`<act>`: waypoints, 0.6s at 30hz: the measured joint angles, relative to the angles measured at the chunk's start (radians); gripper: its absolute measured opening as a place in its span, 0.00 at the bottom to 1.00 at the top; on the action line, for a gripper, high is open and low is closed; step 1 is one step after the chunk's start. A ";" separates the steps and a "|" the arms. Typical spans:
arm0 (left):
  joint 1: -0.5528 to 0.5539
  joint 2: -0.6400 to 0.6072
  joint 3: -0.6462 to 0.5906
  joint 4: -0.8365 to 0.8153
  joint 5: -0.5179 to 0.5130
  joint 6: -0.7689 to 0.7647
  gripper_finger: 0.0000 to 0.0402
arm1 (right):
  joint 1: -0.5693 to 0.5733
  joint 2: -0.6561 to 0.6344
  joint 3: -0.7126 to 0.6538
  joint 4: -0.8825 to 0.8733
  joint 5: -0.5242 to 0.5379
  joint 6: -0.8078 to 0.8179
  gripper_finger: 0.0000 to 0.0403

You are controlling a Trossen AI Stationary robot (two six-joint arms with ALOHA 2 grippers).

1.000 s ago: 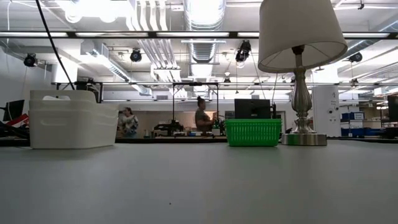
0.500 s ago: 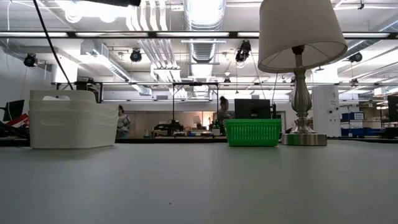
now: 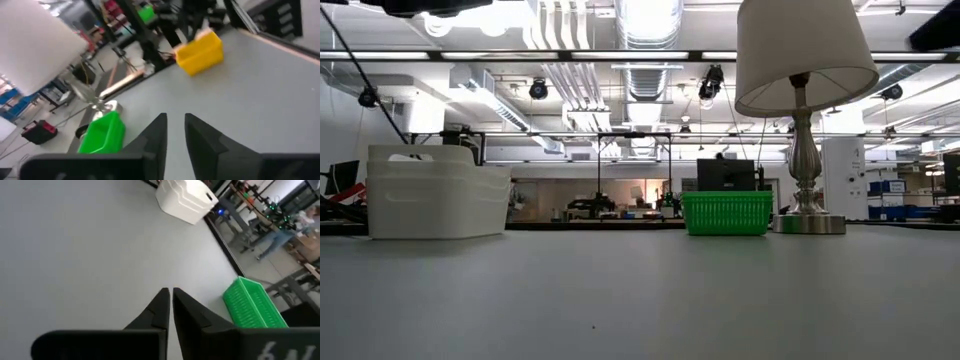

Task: Stack baskets by color
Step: Return to Home Position

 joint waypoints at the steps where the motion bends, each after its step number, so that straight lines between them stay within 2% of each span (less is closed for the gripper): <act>1: 0.003 -0.039 -0.016 0.002 -0.005 0.000 0.12 | -0.029 -0.019 -0.017 0.064 -0.022 -0.078 0.03; 5: 0.012 -0.166 -0.067 0.004 -0.071 0.000 0.06 | -0.157 -0.093 -0.073 0.429 -0.210 -0.489 0.02; 9: 0.015 -0.262 -0.113 0.001 -0.113 0.003 0.02 | -0.291 -0.148 -0.142 0.839 -0.491 -0.900 0.02; 12: 0.015 -0.307 -0.143 0.000 -0.113 0.011 0.00 | -0.392 -0.195 -0.193 0.921 -0.624 -1.074 0.02; 16: 0.015 -0.347 -0.193 -0.002 -0.114 0.035 0.00 | -0.542 -0.288 -0.285 0.950 -0.659 -1.191 0.02; 18: 0.015 -0.388 -0.213 -0.008 -0.116 0.035 0.00 | -0.619 -0.339 -0.344 1.040 -0.732 -1.234 0.02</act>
